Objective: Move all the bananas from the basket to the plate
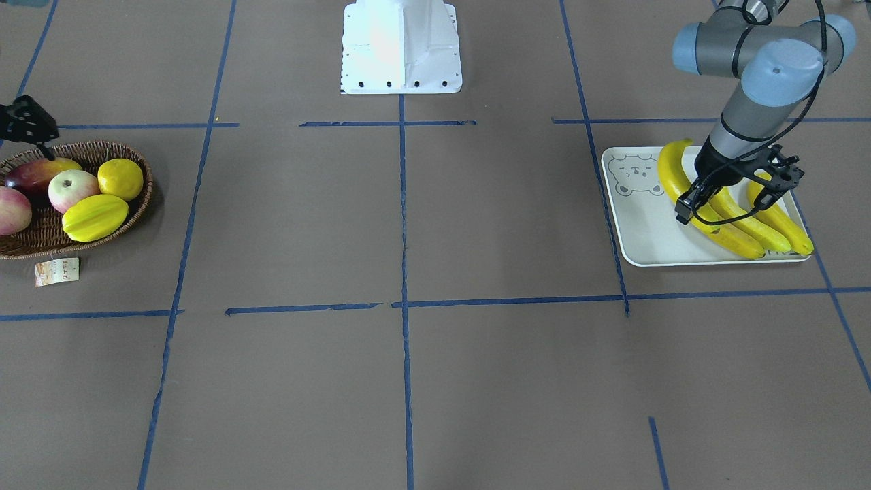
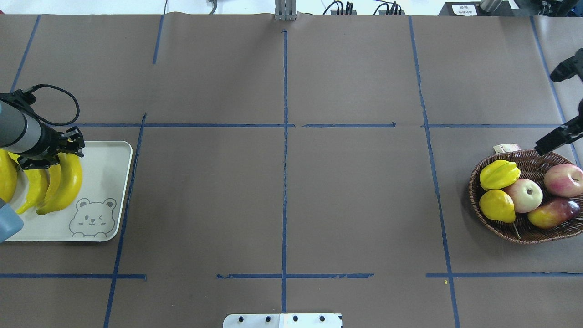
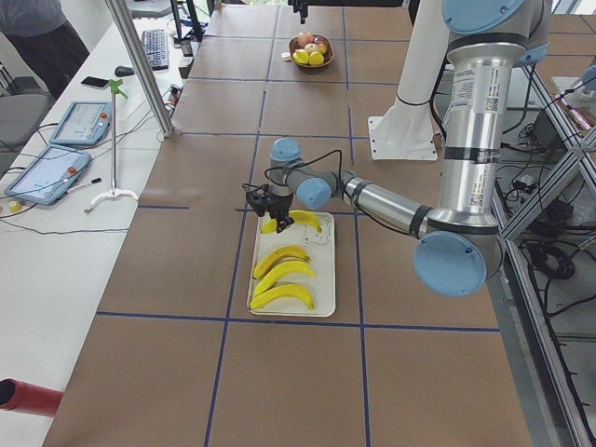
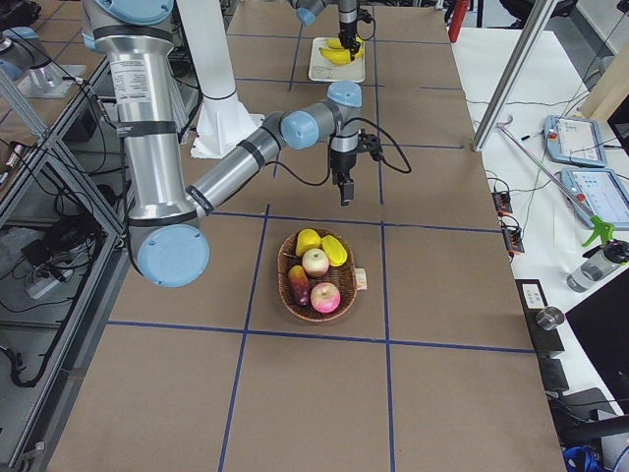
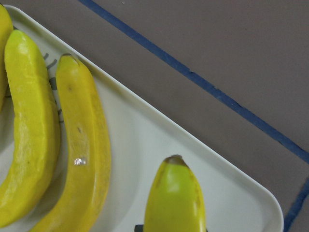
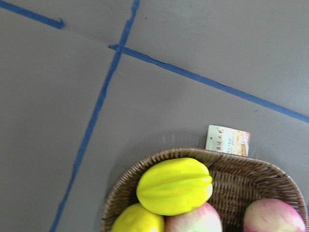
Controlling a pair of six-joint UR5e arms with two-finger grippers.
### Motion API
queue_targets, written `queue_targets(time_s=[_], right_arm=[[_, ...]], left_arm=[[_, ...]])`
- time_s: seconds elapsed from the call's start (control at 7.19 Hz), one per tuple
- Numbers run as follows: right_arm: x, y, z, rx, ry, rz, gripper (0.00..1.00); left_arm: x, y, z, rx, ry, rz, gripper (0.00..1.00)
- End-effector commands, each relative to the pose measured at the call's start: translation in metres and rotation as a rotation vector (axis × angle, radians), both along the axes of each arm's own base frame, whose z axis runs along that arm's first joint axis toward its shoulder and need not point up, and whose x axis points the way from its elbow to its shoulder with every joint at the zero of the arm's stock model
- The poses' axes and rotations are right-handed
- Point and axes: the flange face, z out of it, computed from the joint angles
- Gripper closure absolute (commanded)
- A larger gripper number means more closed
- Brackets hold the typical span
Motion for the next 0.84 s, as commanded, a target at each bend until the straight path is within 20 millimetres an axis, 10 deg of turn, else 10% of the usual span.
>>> queue_targets(time_s=[0.0, 0.14, 0.28, 0.42, 0.7], right_arm=[[0.060, 0.014, 0.049, 0.021, -0.005, -0.070, 0.01], [0.064, 0.014, 0.049, 0.025, -0.011, -0.071, 0.01], [0.064, 0.014, 0.049, 0.025, -0.011, -0.071, 0.01], [0.064, 0.015, 0.050, 0.023, -0.011, -0.071, 0.01], [0.066, 0.015, 0.052, 0.020, -0.008, -0.067, 0.01]], left_arm=[[0.005, -0.007, 0.042, -0.014, 0.004, -0.057, 1.00], [0.006, -0.010, 0.055, 0.014, 0.014, -0.066, 0.97], [0.006, -0.011, 0.057, 0.021, 0.015, -0.059, 0.73], [0.007, -0.012, 0.053, 0.025, 0.015, -0.060, 0.12], [-0.014, -0.017, 0.044, 0.128, 0.012, 0.060, 0.00]])
